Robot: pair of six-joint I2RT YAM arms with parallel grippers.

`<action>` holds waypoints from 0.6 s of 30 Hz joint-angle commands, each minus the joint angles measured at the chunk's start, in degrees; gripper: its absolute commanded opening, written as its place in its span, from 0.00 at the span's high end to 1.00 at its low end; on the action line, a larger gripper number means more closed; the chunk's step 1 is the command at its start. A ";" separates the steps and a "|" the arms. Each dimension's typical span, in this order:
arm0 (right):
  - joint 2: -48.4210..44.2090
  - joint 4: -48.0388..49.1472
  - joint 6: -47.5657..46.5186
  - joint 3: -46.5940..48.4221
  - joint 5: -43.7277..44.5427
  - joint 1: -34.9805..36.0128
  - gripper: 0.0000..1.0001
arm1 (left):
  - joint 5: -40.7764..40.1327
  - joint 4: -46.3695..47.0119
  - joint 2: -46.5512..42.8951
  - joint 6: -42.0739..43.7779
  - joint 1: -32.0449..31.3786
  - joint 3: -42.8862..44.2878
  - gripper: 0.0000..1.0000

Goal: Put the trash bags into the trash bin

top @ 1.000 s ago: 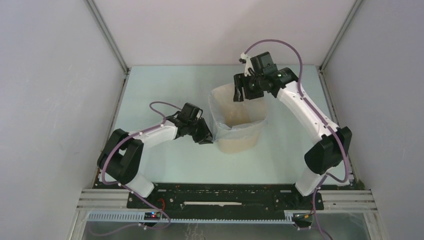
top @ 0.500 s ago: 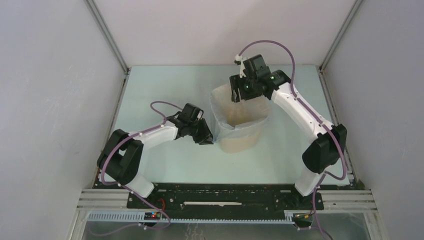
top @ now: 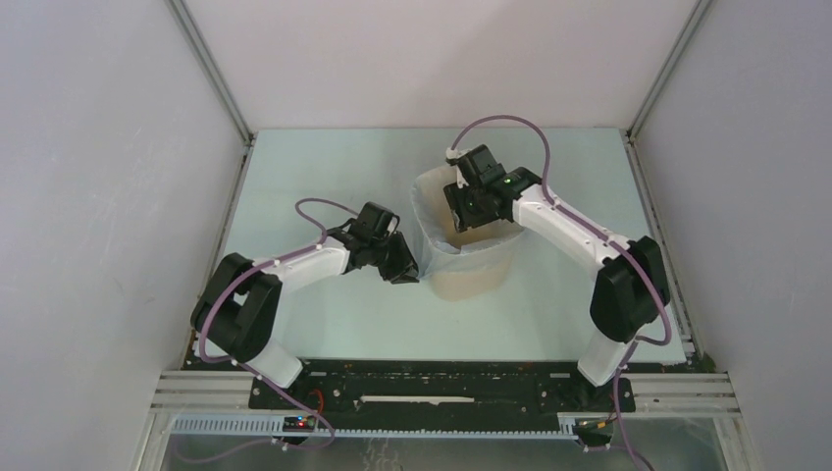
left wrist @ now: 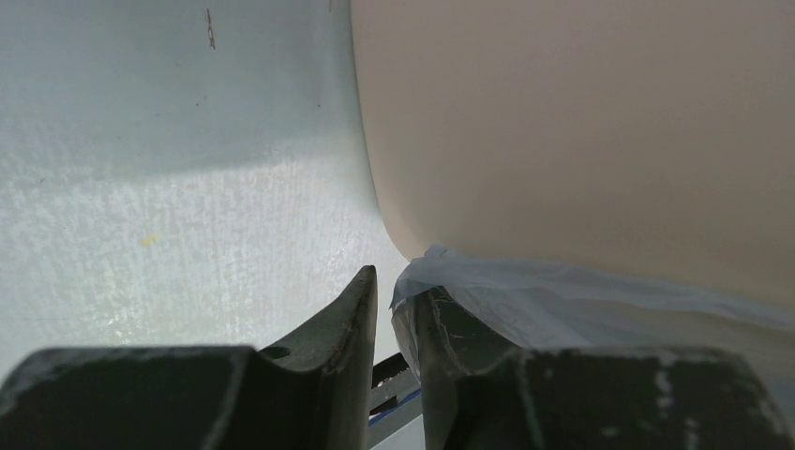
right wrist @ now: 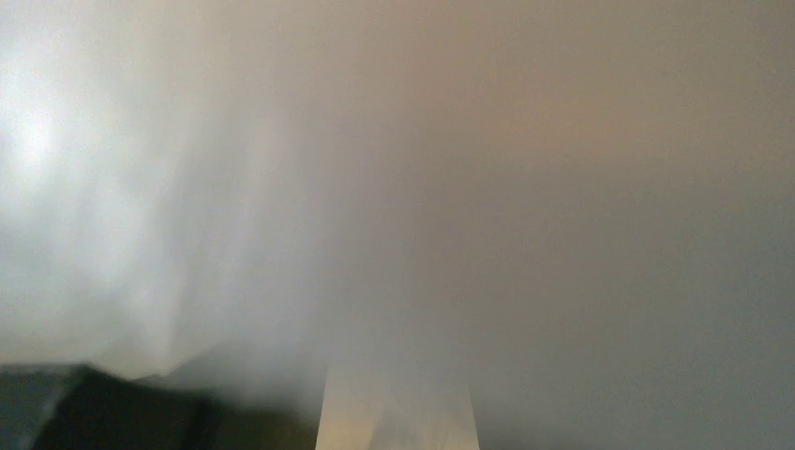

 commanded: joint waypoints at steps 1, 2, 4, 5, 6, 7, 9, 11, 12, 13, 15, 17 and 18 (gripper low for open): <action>1.42 3.70 0.00 -1.33 7.53 -0.16 0.41 | 0.38 -0.27 0.62 1.86 -0.53 4.14 0.74; 1.35 3.95 -0.13 -1.89 8.71 -0.23 0.40 | 0.30 -0.52 0.76 2.10 -0.55 4.43 0.73; 1.45 3.81 -0.35 -2.27 9.39 -0.62 0.40 | 0.14 -0.95 0.95 2.45 -0.55 4.85 0.73; 1.54 3.07 -0.39 -1.70 9.24 -0.67 0.40 | 0.12 -1.20 1.14 2.64 -0.56 5.06 0.73; 1.53 2.21 -0.29 -0.86 8.76 -0.56 0.40 | 0.11 -1.33 1.31 2.77 -0.50 5.27 0.73; 1.23 1.54 -0.31 0.02 8.09 -0.33 0.40 | 0.10 -1.37 1.45 2.79 -0.53 5.30 0.73; -0.50 1.10 0.41 1.43 5.60 0.43 0.40 | 0.12 -1.37 1.59 2.79 -0.52 5.38 0.73; -2.59 1.94 0.95 1.51 3.46 1.35 0.39 | 0.23 -1.37 1.78 2.88 -0.51 5.53 0.72; -3.52 2.34 1.28 1.39 2.88 1.82 0.37 | 0.21 -1.37 1.83 2.96 -0.55 5.55 0.72; -4.19 2.92 1.88 1.11 2.41 2.15 0.36 | 0.16 -1.44 1.86 3.03 -0.53 5.61 0.72; -4.97 4.10 2.97 -0.28 0.98 2.22 0.32 | 0.12 -1.61 1.87 3.14 -0.53 5.63 0.71; -4.61 4.78 4.33 -1.86 -1.01 2.34 0.29 | -0.01 -1.64 1.92 3.15 -0.53 5.43 0.71; -4.08 4.72 5.22 -2.19 -1.79 2.64 0.29 | -0.10 -1.64 2.01 3.15 -0.54 5.34 0.71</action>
